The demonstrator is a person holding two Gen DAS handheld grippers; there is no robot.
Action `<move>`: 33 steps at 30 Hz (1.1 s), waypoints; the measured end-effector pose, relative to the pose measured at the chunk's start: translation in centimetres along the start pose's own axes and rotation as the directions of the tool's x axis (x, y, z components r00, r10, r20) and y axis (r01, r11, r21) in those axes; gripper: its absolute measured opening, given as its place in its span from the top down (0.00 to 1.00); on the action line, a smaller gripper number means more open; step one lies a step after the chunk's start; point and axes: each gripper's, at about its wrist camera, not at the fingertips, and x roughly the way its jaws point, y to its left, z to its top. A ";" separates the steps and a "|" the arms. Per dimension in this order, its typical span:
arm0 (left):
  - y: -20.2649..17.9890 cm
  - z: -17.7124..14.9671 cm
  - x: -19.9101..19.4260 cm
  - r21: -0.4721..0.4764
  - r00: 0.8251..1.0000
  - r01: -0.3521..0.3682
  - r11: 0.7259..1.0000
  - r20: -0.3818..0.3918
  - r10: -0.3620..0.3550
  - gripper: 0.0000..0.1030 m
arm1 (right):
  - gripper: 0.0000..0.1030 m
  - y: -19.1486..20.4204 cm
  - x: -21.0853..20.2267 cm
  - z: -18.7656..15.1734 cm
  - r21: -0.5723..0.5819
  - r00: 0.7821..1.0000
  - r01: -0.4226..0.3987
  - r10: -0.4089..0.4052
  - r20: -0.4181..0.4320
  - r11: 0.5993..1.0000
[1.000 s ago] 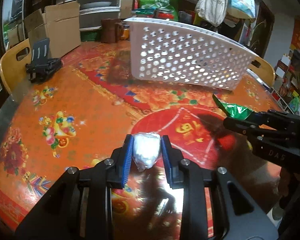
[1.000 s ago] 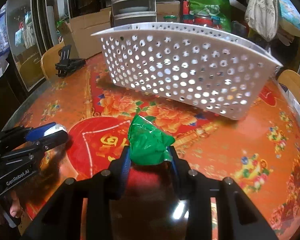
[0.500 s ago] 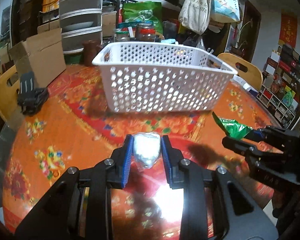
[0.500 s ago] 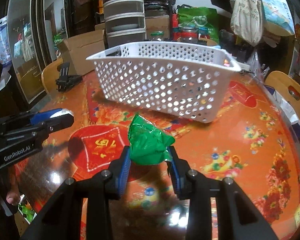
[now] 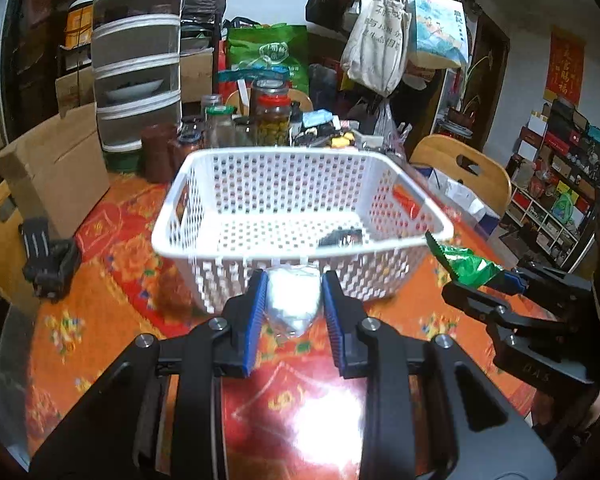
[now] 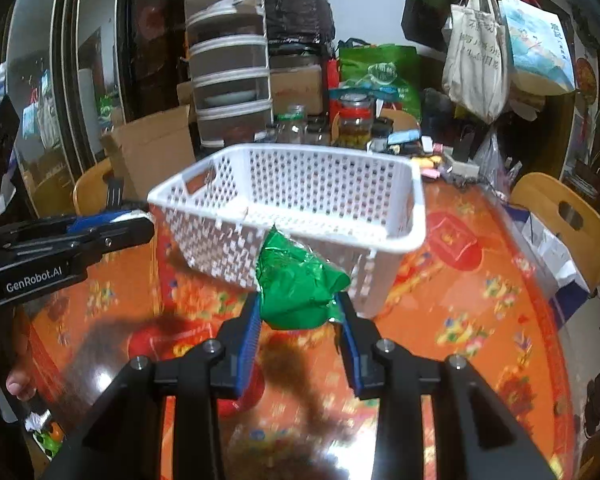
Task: Organize soft objects
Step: 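Carry the clear bag and green packet with both tools over the basket, then open both tools to drop the bag and green packet into the basket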
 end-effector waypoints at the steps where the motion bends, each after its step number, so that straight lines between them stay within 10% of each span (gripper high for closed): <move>1: 0.0 1.2 0.1 0.000 1.000 0.004 1.000 0.001 -0.004 0.75 | 0.66 -0.2 -0.1 0.5 0.001 1.000 -0.001 0.001 0.004 1.000; 15: 1.2 11.1 10.1 0.002 0.989 -0.057 0.998 -0.139 0.057 0.75 | 0.66 -3.7 8.5 9.9 -0.012 0.989 0.083 -0.084 -0.125 0.996; 33: 4.4 8.4 22.4 -0.042 0.937 -0.118 0.992 -0.335 0.098 0.75 | 0.63 -4.2 17.4 10.0 -0.070 0.945 0.126 -0.142 -0.295 0.990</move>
